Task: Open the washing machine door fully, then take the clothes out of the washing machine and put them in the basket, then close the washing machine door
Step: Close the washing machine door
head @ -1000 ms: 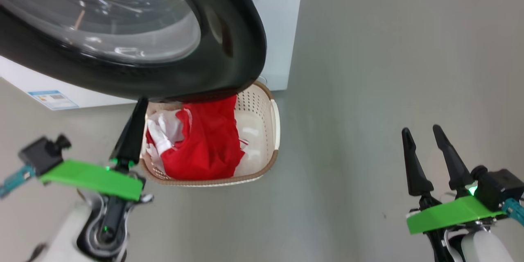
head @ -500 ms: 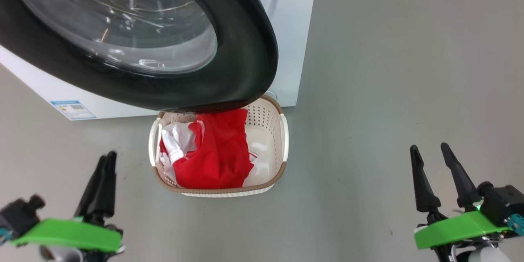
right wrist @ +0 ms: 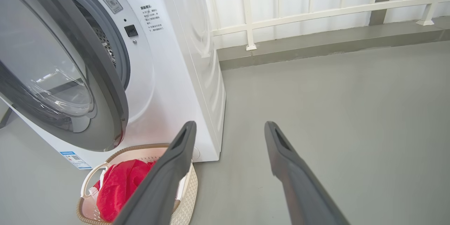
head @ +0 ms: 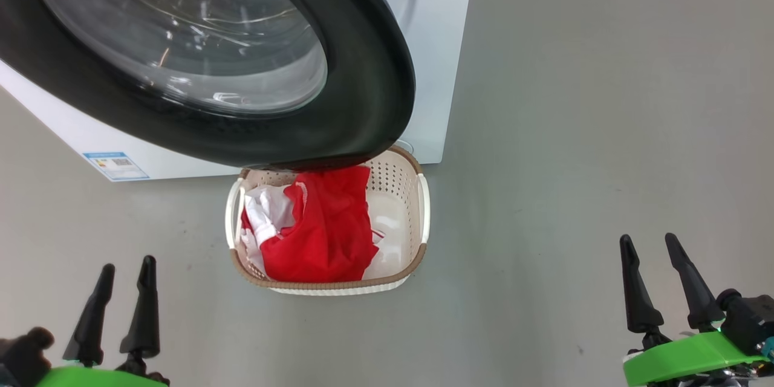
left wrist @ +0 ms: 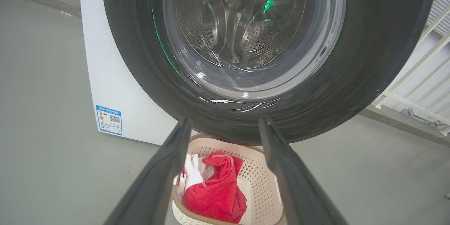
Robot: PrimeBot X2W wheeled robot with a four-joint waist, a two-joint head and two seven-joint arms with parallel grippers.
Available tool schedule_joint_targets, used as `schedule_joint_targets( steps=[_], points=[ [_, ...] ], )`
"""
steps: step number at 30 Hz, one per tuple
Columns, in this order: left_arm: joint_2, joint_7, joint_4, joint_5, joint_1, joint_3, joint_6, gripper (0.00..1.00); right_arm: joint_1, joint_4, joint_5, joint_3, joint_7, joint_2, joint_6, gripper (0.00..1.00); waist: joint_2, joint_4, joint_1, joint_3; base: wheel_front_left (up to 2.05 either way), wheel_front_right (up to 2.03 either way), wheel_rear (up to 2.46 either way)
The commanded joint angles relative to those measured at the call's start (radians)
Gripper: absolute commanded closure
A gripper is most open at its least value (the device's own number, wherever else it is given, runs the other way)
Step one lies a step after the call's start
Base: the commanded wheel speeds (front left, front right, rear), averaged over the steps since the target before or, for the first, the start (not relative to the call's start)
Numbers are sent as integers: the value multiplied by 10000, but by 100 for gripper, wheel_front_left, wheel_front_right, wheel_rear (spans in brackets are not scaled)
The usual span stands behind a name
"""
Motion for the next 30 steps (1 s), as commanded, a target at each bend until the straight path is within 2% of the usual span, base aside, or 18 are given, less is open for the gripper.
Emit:
schedule_joint_targets(
  steps=[1,10,14,22,30],
  points=[
    [109,-89,-324,377,58,515,-56,0,42,-250,-168,129,-65,-89,73,0,0,3,0,-23,0,0,0],
    [-514,-89,-863,3087,625,1440,-56,0,378,-339,-235,-86,-65,-89,73,0,0,-12,0,-224,0,0,0],
    [-824,-89,-1156,3906,857,1768,-56,0,504,-334,-234,-142,-65,-89,73,0,0,-2,0,-303,0,0,0],
    [-1165,-89,-1037,4379,1063,1886,-56,0,562,-240,-164,-184,-65,-89,73,0,0,56,0,-373,0,0,0],
    [-1227,-89,-1072,4434,1051,1874,-56,0,543,-212,-172,-148,-65,-89,73,0,0,100,0,-459,0,0,0]
  ],
)
